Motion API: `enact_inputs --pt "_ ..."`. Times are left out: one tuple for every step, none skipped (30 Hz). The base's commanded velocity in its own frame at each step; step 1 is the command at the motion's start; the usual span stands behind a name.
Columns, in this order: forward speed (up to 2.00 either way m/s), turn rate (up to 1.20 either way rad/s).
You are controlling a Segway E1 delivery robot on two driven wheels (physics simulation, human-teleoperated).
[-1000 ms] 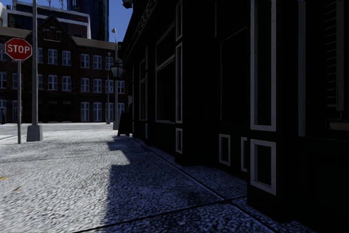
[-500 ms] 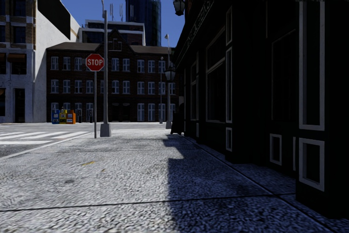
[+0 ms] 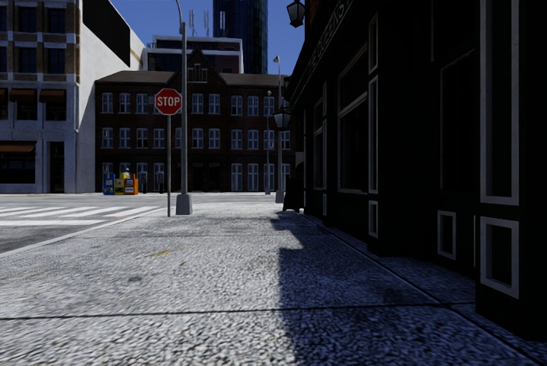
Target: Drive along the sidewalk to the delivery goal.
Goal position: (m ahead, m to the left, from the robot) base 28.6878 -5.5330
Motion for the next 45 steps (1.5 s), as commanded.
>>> enact_inputs --pt "2.0 0.0" --pt "2.0 0.0" --pt "2.0 0.12" --pt "2.0 0.16" --pt "2.0 0.18" --pt "2.0 0.2" --pt "2.0 0.2" --pt "2.0 0.24" --pt "2.0 0.26" --pt "2.0 0.27" --pt "2.0 0.27" --pt "2.0 0.27" --pt "2.0 0.27" --pt "2.0 0.27" --pt "2.0 0.27" --pt "2.0 0.27" --pt "2.0 0.27" --pt "2.0 0.27" --pt "2.0 0.27" --pt "2.0 0.27" --pt "2.0 0.27" --pt "2.0 0.27" --pt "2.0 0.27" --pt "2.0 0.23" --pt "2.0 0.23" --pt "2.0 0.08" --pt "2.0 0.0" --pt "2.0 0.0" --pt "2.0 0.0" --pt "2.0 0.0" --pt "2.0 0.0" --pt "2.0 0.0" --pt "2.0 0.0" --pt "2.0 0.0" --pt "2.0 0.0" --pt "2.0 0.0" --pt "2.0 0.0" --pt "2.0 0.0" --pt "2.0 0.0" --pt "2.0 0.0" --pt "2.0 0.0" --pt "2.0 0.0" --pt "2.0 0.0" --pt "2.0 0.0" --pt "2.0 0.0"
